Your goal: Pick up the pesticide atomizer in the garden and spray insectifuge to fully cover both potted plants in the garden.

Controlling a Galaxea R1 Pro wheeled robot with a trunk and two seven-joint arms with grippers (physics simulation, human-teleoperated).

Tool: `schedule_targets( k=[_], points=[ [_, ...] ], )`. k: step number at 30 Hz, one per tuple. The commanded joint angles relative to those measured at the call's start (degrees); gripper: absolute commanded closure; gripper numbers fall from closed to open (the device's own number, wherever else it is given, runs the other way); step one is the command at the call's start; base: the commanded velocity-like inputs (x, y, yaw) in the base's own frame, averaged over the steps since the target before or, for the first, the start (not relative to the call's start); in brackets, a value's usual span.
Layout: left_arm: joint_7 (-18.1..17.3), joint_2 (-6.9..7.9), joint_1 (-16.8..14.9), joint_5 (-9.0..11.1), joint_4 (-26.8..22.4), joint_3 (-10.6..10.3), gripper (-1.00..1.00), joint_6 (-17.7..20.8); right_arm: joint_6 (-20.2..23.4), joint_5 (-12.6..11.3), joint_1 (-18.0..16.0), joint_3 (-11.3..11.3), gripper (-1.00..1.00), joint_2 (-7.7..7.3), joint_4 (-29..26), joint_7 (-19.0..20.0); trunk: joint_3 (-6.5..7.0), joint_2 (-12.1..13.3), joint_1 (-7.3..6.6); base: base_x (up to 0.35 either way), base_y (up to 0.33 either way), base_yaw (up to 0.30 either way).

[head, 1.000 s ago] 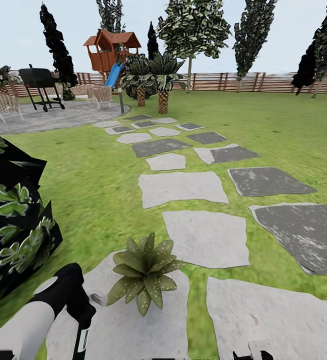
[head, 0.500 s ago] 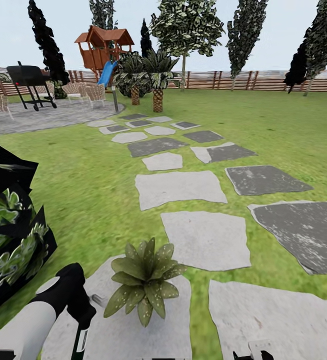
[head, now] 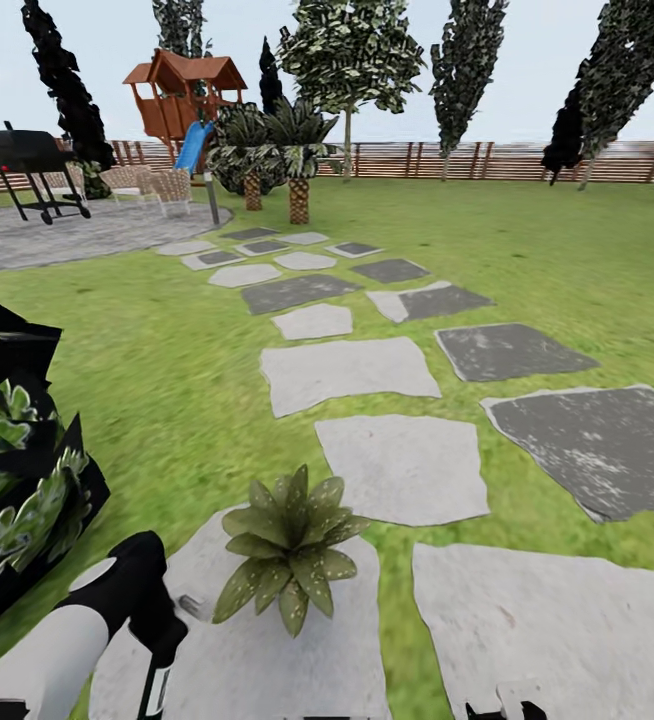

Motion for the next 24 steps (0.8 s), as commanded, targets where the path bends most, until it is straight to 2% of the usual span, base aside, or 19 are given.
schedule_targets(
  k=[1,6,10,14,19,21,22,24],
  points=[
    [-0.5,-0.04,0.0,-0.4,-0.2,0.0,1.00,0.5,-0.2,-0.5,0.0,0.5,-1.00,0.00,0.0,-0.1,-0.05,0.0,-0.04,-0.227,0.235,-0.092],
    [-0.7,-0.34,-0.4,-0.4,-0.8,0.1,1.00,0.6,-0.2,-0.5,0.0,0.5,-1.00,0.00,0.0,-0.1,-0.05,0.0,-0.04,-0.167,0.244,-0.230],
    [-1.0,-0.55,-0.9,-0.4,-0.9,0.1,1.00,0.7,-0.2,-0.5,0.0,0.5,-1.00,0.00,0.0,-0.1,-0.05,0.0,-0.04,0.178,0.245,-0.229],
    [-1.0,-0.71,-1.1,-0.4,-1.0,0.2,1.00,0.7,-0.2,-0.5,0.0,0.5,-1.00,0.00,0.0,-0.1,-0.05,0.0,-0.04,0.272,0.130,-0.032],
    [-1.0,-0.62,-1.1,-0.5,-1.1,0.1,1.00,0.8,-0.3,-0.5,0.0,0.5,-1.00,-0.07,0.0,-0.1,-0.05,0.0,-0.04,0.042,0.012,-0.002],
    [-1.0,-0.42,-1.1,-0.5,-3.0,0.1,1.00,0.8,-0.2,-0.5,0.0,0.5,-1.00,-0.02,0.0,-0.1,-0.05,0.0,-0.04,0.002,0.001,0.000],
    [-1.1,-0.13,-1.3,-0.5,-6.1,0.0,1.00,0.8,-0.3,-0.5,0.0,0.4,-1.00,0.00,0.0,-0.1,-0.05,0.0,-0.04,0.000,0.000,0.000],
    [-1.1,0.00,-2.1,-0.5,-6.8,-0.1,1.00,0.8,-0.3,-0.5,0.0,0.4,-1.00,0.00,0.0,-0.1,-0.05,0.0,-0.04,0.000,0.000,0.000]
  ],
)
